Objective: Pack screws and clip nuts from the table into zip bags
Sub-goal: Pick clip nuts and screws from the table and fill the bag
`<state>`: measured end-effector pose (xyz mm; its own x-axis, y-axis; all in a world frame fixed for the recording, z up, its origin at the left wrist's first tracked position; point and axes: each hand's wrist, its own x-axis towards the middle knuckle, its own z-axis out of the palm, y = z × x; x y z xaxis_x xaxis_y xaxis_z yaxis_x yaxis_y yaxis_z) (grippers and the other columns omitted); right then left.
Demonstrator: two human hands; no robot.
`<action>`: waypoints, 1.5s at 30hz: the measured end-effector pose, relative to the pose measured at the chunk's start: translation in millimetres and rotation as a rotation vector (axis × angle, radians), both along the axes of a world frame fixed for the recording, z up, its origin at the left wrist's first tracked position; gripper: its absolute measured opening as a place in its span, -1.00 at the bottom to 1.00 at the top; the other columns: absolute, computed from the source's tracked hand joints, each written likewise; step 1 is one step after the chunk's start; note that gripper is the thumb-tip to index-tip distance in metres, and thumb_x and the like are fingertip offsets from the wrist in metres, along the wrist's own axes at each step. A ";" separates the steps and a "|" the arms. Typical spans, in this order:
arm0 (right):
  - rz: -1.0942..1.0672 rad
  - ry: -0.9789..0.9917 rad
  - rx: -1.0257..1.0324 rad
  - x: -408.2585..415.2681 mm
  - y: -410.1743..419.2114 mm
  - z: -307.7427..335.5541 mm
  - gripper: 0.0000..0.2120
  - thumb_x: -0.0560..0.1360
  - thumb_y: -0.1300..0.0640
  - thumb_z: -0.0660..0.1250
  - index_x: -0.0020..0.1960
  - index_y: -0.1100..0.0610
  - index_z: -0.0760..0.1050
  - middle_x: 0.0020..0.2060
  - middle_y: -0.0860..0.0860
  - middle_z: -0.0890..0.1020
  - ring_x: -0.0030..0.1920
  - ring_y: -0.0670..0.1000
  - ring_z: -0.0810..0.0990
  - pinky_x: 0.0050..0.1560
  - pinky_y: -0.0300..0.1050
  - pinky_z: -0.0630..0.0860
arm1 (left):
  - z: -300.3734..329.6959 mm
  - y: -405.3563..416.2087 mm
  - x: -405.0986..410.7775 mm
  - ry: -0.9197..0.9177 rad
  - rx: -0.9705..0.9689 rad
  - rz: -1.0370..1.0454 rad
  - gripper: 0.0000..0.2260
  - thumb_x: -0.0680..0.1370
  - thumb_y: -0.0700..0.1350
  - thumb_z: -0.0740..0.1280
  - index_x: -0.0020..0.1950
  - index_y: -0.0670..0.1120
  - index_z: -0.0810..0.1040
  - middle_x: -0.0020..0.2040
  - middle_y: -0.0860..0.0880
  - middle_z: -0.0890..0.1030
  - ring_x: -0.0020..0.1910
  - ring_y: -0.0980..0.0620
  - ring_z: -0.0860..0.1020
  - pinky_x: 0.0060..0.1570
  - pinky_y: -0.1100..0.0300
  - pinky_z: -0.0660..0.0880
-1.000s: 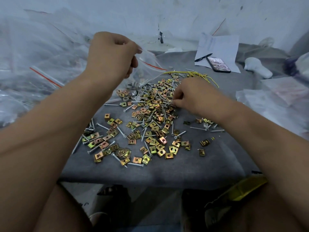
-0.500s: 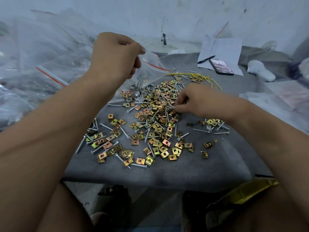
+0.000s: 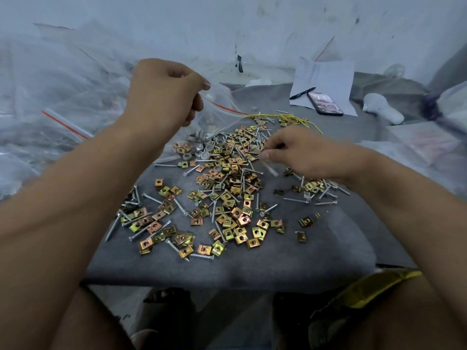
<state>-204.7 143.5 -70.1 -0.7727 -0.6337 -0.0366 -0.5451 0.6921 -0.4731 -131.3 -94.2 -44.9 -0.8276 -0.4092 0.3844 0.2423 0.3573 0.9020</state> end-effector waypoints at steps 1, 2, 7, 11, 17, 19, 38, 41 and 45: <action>-0.028 -0.051 -0.092 -0.5 3.6 1.9 -0.73 0.64 0.00 0.36 -0.01 0.21 0.65 -0.31 0.12 0.52 -0.32 -0.05 0.42 -0.26 -0.14 0.38 | 0.3 0.1 0.2 -0.003 -0.004 -0.006 -0.82 0.57 -0.21 0.33 -0.07 -0.18 0.74 -0.44 -0.03 0.58 -0.47 0.01 0.42 -0.44 0.17 0.36; -0.060 -0.121 -0.198 -0.5 6.5 3.5 -0.75 0.64 0.01 0.37 0.02 0.20 0.66 -0.26 0.12 0.56 -0.25 -0.06 0.46 -0.18 -0.13 0.41 | 0.5 0.2 0.3 -0.006 -0.006 -0.009 -0.82 0.57 -0.21 0.33 -0.07 -0.17 0.75 -0.44 -0.03 0.58 -0.47 0.01 0.43 -0.44 0.16 0.37; -0.129 -0.579 -0.696 0.0 15.7 10.0 -0.77 0.48 0.11 0.44 0.07 0.21 0.67 -0.08 0.08 0.67 -0.13 -0.05 0.59 -0.08 -0.13 0.49 | 0.5 0.7 -0.8 -0.001 -0.006 -0.007 -0.80 0.57 -0.23 0.32 -0.09 -0.15 0.75 -0.45 -0.03 0.58 -0.49 0.03 0.43 -0.47 0.18 0.37; -0.119 -0.660 -0.755 -0.8 19.9 11.1 -0.70 0.46 0.10 0.44 0.12 0.23 0.67 -0.08 0.06 0.69 -0.11 -0.03 0.59 -0.07 -0.13 0.50 | 0.7 0.8 -2.2 0.003 -0.004 -0.001 -0.81 0.57 -0.23 0.33 -0.10 -0.14 0.75 -0.46 -0.03 0.59 -0.50 0.03 0.43 -0.49 0.18 0.37; -0.168 0.132 -0.394 -6.7 11.3 1.0 -0.89 0.60 -0.02 0.43 -0.07 -0.03 0.65 -0.38 -0.23 0.62 -0.37 -0.27 0.53 -0.35 -0.46 0.36 | 2.1 -0.1 -0.6 0.007 0.010 0.010 -0.81 0.58 -0.22 0.33 -0.07 -0.16 0.75 -0.45 -0.03 0.58 -0.49 0.02 0.42 -0.46 0.19 0.37; -0.134 0.135 -0.322 -7.4 4.8 -1.9 -0.87 0.59 -0.03 0.44 -0.08 -0.01 0.67 -0.32 -0.20 0.66 -0.29 -0.18 0.59 -0.27 -0.28 0.45 | 3.4 -1.2 0.1 0.014 0.035 0.032 -0.82 0.58 -0.22 0.33 -0.07 -0.18 0.74 -0.45 -0.03 0.57 -0.50 0.02 0.41 -0.46 0.20 0.36; 0.010 0.428 0.420 26.2 -23.2 -3.0 -0.72 0.57 0.05 0.38 -0.27 0.13 0.52 -0.30 0.05 0.58 -0.22 0.13 0.58 -0.20 -0.01 0.55 | 6.2 -6.7 3.4 0.017 0.060 0.048 -0.81 0.58 -0.25 0.31 -0.07 -0.20 0.74 -0.46 -0.03 0.56 -0.51 0.03 0.40 -0.46 0.20 0.36; -0.004 0.460 0.462 29.8 -22.4 -2.1 -0.60 0.56 0.10 0.38 -0.37 0.12 0.30 -0.40 0.02 0.42 -0.33 0.10 0.45 -0.28 -0.07 0.35 | 5.7 -7.4 3.4 0.015 0.058 0.051 -0.80 0.57 -0.25 0.30 -0.08 -0.21 0.74 -0.46 -0.03 0.56 -0.51 0.02 0.40 -0.46 0.19 0.35; -0.022 0.264 0.385 26.4 -20.2 -0.3 -0.60 0.59 0.12 0.38 -0.37 0.13 0.34 -0.45 0.04 0.41 -0.43 0.03 0.40 -0.35 -0.08 0.37 | 5.4 -6.3 3.6 0.013 0.048 0.056 -0.79 0.56 -0.25 0.30 -0.10 -0.19 0.74 -0.47 -0.02 0.57 -0.51 0.01 0.41 -0.46 0.18 0.36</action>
<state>-178.3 123.3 -70.4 -0.8006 -0.5955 -0.0661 -0.5952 0.8031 -0.0266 -127.7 -100.5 -39.6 -0.7981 -0.4726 0.3738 0.2348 0.3275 0.9152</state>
